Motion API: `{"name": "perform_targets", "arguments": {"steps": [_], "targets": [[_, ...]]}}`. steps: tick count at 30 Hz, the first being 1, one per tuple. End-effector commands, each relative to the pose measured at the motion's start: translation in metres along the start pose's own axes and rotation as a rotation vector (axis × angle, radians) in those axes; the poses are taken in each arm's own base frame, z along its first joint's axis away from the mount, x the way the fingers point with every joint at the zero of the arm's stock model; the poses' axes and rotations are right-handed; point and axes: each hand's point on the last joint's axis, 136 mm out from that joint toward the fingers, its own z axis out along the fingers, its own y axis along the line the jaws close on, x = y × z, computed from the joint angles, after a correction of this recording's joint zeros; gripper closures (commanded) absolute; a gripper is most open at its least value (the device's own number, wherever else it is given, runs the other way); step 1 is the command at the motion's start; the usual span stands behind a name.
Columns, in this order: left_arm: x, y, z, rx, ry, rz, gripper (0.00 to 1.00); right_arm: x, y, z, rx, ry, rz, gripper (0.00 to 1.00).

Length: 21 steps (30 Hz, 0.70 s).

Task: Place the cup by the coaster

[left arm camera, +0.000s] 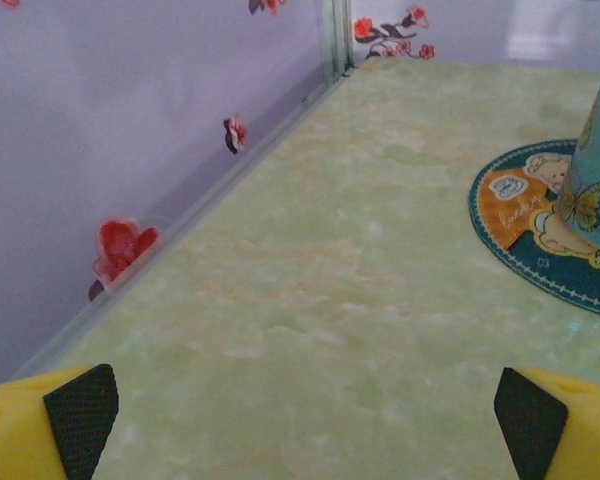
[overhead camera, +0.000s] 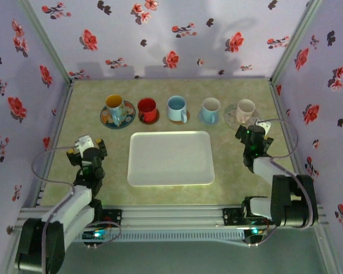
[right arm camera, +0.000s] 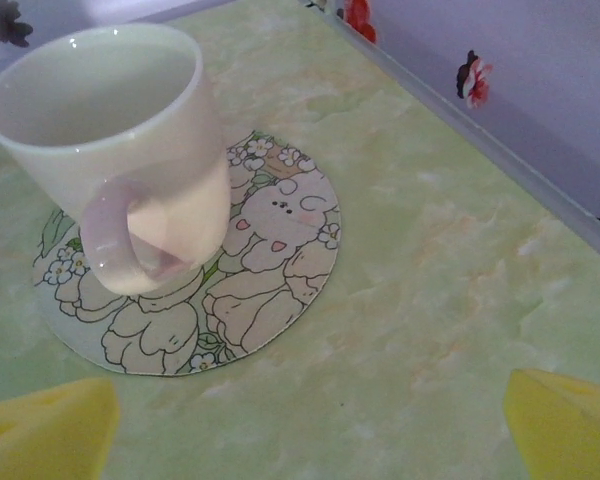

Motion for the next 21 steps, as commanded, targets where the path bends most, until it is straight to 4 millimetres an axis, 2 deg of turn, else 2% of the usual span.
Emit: {"name": "perform_targets", "arguments": {"steps": [1,5,11,12,13,15,18,21], "targets": [[-0.023,-0.011,0.010,0.042,-0.069,-0.073,0.00,-0.023,0.012,0.004,-0.039,-0.073,-0.013,0.00],[-0.028,-0.026,0.026,0.082,-0.053,-0.033,0.00,-0.026,0.014,0.010,-0.036,-0.085,-0.031,0.01],[-0.035,-0.037,0.050,0.082,-0.057,-0.025,0.00,-0.028,0.018,0.018,-0.039,-0.102,-0.071,0.01],[-0.031,-0.039,0.052,0.087,-0.044,-0.002,0.00,-0.027,0.018,0.020,-0.038,-0.098,-0.072,0.01],[-0.038,-0.044,0.056,0.097,-0.043,0.001,0.00,-0.026,0.023,0.021,-0.066,-0.095,-0.077,0.01],[-0.039,-0.048,0.060,0.109,-0.039,0.018,0.00,-0.024,0.027,0.024,-0.080,-0.082,-0.085,0.01],[-0.041,-0.049,0.064,0.121,-0.055,0.022,0.00,-0.020,0.032,0.028,-0.102,-0.072,-0.097,0.01],[-0.034,-0.046,0.072,0.123,-0.062,-0.005,0.00,-0.016,0.034,0.032,-0.110,-0.063,-0.103,0.01]]}}
